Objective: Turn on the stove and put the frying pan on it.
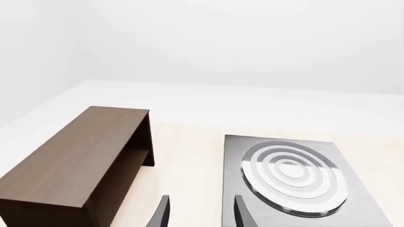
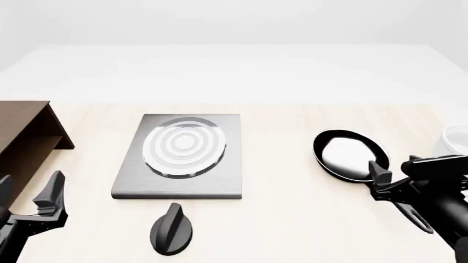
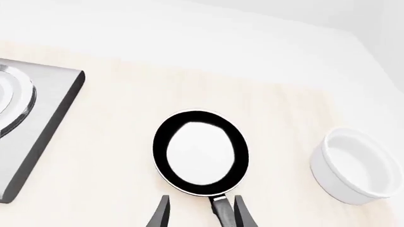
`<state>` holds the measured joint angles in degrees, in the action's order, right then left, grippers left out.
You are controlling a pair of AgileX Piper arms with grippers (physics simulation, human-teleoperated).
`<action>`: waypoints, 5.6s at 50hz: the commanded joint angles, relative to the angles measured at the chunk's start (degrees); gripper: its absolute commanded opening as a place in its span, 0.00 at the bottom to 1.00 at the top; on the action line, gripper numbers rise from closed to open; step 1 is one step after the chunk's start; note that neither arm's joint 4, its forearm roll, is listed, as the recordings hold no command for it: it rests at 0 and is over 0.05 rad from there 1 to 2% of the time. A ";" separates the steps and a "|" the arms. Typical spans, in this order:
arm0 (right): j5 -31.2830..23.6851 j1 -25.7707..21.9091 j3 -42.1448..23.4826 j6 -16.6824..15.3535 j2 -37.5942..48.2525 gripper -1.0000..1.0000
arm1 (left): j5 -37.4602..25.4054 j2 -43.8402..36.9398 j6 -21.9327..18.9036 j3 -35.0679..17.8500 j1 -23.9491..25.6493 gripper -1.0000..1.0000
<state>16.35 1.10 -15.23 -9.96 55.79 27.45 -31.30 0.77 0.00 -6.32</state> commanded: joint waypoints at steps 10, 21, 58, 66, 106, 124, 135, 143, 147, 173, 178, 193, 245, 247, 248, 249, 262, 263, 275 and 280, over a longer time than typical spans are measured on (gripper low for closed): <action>17.20 5.62 1.51 -4.14 19.11 1.00 | 0.41 0.08 0.85 -0.01 1.21 1.00; 23.12 7.69 0.54 -5.18 27.23 1.00 | -0.32 0.66 0.77 -0.01 1.10 1.00; 39.11 10.03 1.00 -7.80 46.14 1.00 | 0.94 -0.61 0.43 0.00 0.93 1.00; 42.59 9.93 1.43 -8.41 50.55 1.00 | 1.21 -0.84 0.34 0.00 0.89 1.00; 47.03 10.61 -0.67 -8.69 59.25 0.00 | 1.11 -1.13 0.60 0.00 0.72 1.00; 44.01 9.84 0.39 -8.29 53.33 0.00 | 0.50 -0.30 0.59 0.00 0.63 1.00; 30.01 4.24 2.15 -7.25 33.16 0.00 | 1.16 -1.00 0.50 0.00 0.83 1.00; 20.82 0.98 0.86 -6.34 23.17 0.00 | 0.91 -0.67 0.46 0.00 0.76 1.00; 12.59 -1.44 -1.53 -5.46 15.84 0.00 | 0.96 -0.76 0.46 0.00 0.89 1.00; 2.00 -16.87 -8.29 -3.14 7.87 0.00 | -1.09 1.21 0.64 0.00 1.15 1.00; 2.60 -19.23 -9.43 -2.94 9.79 0.00 | -1.59 1.75 0.71 0.00 1.22 1.00; 8.20 -23.88 -11.72 -1.74 17.53 0.00 | -2.30 2.43 1.00 0.00 1.49 1.00; 11.45 -35.62 -26.40 -1.23 36.09 0.00 | -3.50 3.75 1.92 0.00 1.74 1.00; 11.71 -36.24 -26.64 -1.36 36.87 0.00 | -3.09 3.28 1.97 0.00 1.80 1.00; 11.82 -36.34 -26.70 -1.33 37.11 0.00 | -3.15 3.40 1.94 0.00 1.78 1.00; 11.85 -36.56 -26.80 -1.24 37.35 0.00 | -3.17 3.43 2.02 0.00 1.79 1.00; 12.61 -38.25 -28.37 -0.44 40.59 0.00 | -3.42 3.81 2.15 0.00 1.83 1.00; 12.80 -38.79 -28.46 -0.36 41.07 0.00 | -3.41 3.81 2.13 0.00 1.82 1.00; 12.63 -40.05 -30.81 -0.34 43.33 0.00 | -3.20 3.46 2.09 0.00 1.88 1.00; 12.55 -40.24 -31.96 -0.88 44.28 0.00 | -4.34 4.66 2.08 0.00 1.93 1.00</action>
<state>28.22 -38.29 -44.22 -10.32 98.91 23.43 -27.75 2.23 0.00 -5.61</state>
